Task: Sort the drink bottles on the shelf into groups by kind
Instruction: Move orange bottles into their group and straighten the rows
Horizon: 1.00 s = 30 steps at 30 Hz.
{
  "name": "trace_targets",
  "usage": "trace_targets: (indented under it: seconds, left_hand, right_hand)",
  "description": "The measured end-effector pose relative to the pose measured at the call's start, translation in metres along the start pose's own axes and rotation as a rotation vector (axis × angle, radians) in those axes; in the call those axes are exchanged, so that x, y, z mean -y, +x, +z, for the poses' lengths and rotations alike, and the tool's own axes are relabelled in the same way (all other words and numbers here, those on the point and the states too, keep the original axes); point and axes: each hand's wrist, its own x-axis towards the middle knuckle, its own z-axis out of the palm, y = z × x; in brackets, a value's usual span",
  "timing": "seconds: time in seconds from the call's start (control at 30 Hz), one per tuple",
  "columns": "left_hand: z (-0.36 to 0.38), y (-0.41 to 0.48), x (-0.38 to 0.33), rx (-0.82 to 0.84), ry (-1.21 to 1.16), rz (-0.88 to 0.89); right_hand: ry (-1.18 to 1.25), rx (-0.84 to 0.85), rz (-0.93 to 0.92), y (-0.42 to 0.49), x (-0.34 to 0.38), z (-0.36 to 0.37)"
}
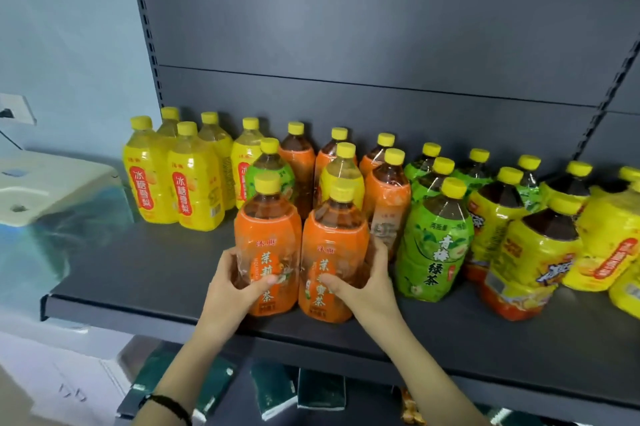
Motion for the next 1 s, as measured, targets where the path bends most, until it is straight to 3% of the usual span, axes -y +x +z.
trace_targets:
  seconds: [0.27, 0.5, 0.57, 0.67, 1.0]
  left_hand:
    - [-0.066, 0.027, 0.011, -0.136, -0.017, 0.045]
    - [-0.109, 0.048, 0.018, -0.248, 0.003, 0.08]
    - [-0.117, 0.051, 0.02, -0.252, 0.013, 0.079]
    - [-0.122, 0.055, 0.022, -0.229, 0.035, 0.078]
    - [-0.122, 0.053, 0.022, -0.218, -0.012, 0.089]
  right_hand:
    - [0.013, 0.106, -0.011, 0.036, 0.004, 0.087]
    - [-0.037, 0.373, 0.018, 0.069, 0.012, 0.123]
    - [-0.05, 0.206, -0.054, 0.075, 0.01, 0.116]
    - [0.026, -0.042, 0.036, 0.09, 0.008, 0.105]
    - [0.067, 0.066, 0.235, 0.143, 0.02, 0.125]
